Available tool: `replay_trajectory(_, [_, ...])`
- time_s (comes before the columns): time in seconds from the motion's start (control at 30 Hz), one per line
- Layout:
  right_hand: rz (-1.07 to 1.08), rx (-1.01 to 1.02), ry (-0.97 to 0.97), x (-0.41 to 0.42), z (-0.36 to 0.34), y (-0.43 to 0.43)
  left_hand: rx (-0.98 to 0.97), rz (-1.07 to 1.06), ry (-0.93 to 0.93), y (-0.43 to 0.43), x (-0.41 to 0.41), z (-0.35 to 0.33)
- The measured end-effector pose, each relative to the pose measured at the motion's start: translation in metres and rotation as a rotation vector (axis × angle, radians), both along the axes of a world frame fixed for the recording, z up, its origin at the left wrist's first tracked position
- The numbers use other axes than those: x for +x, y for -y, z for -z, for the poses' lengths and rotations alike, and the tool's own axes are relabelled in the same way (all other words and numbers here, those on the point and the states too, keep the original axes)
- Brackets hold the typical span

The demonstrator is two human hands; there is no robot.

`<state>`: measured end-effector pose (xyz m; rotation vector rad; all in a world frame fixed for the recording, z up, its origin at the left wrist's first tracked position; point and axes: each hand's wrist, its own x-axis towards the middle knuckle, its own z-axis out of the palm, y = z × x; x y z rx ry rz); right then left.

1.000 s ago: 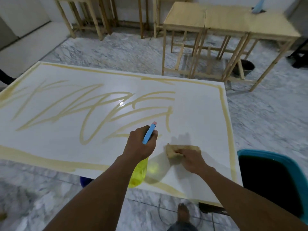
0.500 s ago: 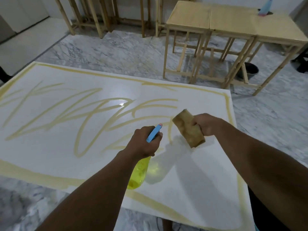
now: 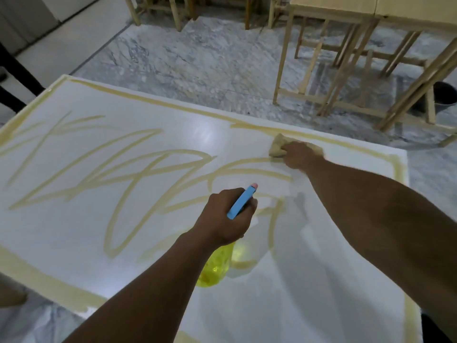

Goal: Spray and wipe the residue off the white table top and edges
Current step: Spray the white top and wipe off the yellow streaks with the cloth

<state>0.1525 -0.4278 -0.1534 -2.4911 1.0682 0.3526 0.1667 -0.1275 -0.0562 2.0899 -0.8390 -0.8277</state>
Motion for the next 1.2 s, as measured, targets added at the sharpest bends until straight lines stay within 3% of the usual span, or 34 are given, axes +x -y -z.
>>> replay_trajectory(0.17, [-0.035, -0.217, 0.003, -0.021, 0.051, -0.061, 0.015, -0.035, -0.008, -0.017, 0.003, 0.009])
replay_trajectory(0.33, [-0.09, -0.243, -0.009, -0.057, 0.058, -0.128, 0.043, -0.064, -0.009, -0.049, -0.004, 0.006])
replay_trajectory(0.67, [-0.05, -0.064, 0.0, -0.154, 0.053, -0.338, 0.048, -0.01, 0.006, -0.168, -0.035, -0.003])
replay_trajectory(0.83, [-0.068, -0.018, -0.058, -0.165, 0.031, -0.371, 0.032, -0.017, -0.033, -0.214, -0.038, -0.005])
replay_trajectory(0.9, [0.005, 0.103, 0.004, -0.169, 0.005, -0.363, 0.035, -0.002, -0.039, -0.225, -0.036, -0.006])
replay_trajectory(1.1, [0.663, 0.97, 0.314, -0.182, -0.051, -0.315, 0.02, 0.055, -0.03, -0.214, -0.015, -0.018])
replay_trajectory(1.2, [0.757, 1.078, 0.282, -0.167, -0.055, -0.283, -0.003, 0.077, -0.035, -0.192, 0.003, -0.021])
